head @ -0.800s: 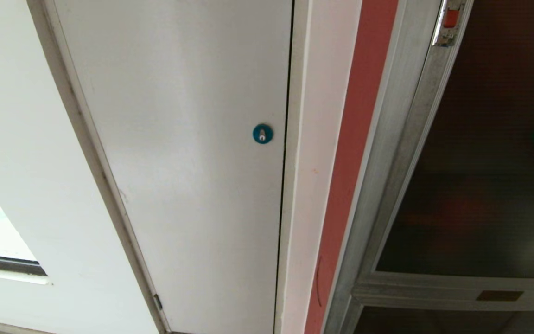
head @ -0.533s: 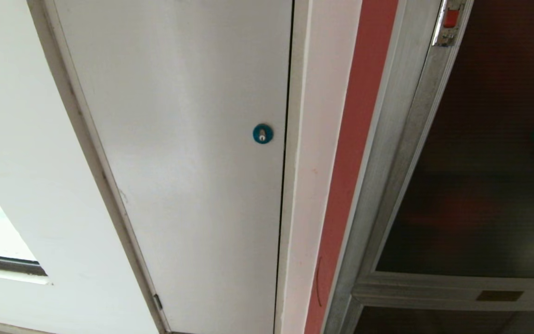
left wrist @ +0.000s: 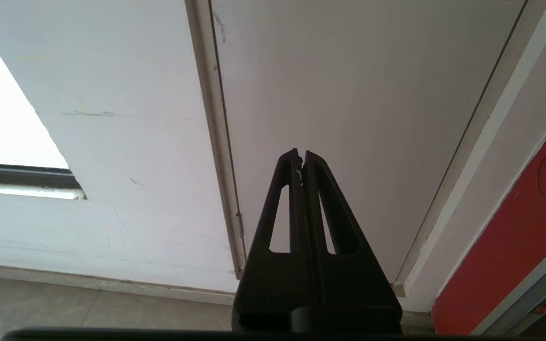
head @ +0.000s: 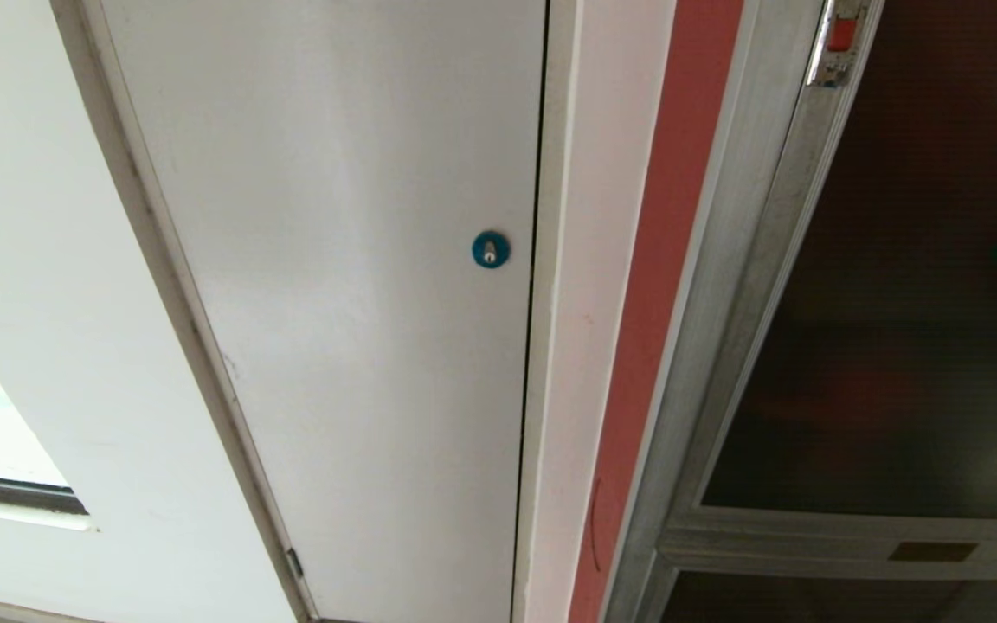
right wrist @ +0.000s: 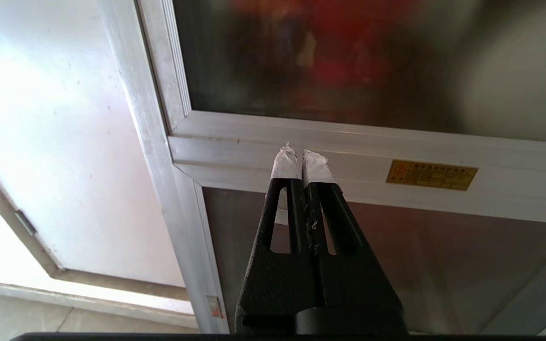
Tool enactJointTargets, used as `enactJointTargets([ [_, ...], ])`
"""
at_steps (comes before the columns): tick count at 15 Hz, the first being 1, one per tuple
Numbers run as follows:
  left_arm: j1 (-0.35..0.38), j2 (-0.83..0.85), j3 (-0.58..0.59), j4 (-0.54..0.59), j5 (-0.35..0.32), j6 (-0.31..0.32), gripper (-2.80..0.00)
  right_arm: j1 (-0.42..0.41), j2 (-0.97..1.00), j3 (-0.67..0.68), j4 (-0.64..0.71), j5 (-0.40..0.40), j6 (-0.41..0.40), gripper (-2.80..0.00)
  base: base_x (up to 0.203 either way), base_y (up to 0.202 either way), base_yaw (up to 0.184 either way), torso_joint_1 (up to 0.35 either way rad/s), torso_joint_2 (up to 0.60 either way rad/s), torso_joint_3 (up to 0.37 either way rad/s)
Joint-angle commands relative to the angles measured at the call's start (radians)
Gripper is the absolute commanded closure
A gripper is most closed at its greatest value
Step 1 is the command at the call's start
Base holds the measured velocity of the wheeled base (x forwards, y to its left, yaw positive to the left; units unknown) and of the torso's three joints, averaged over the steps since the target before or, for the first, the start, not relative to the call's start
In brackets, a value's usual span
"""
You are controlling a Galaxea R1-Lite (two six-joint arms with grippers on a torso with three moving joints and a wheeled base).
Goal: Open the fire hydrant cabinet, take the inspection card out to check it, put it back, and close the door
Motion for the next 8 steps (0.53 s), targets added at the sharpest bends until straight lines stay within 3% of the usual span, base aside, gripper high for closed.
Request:
enactJointTargets([
  [1, 0.001, 0.0, 0.0, 0.0, 0.001, 0.0, 0.0, 0.0, 0.0, -0.03, 0.005, 0.001, 0.0, 0.0, 0.0, 0.0, 0.0, 0.0, 0.0, 0.0],
  [4, 0.001, 0.0, 0.0, 0.0, 0.001, 0.0, 0.0, 0.002, 0.021, -0.187, 0.098, 0.016, 0.003, 0.0, 0.0, 0.0, 0.0, 0.0, 0.0, 0.0],
  [8, 0.001, 0.001, 0.0, 0.0, 0.001, 0.0, 0.0, 0.002, 0.205, -0.372, 0.147, 0.088, 0.005, 0.0, 0.0, 0.0, 0.0, 0.0, 0.0, 0.0],
])
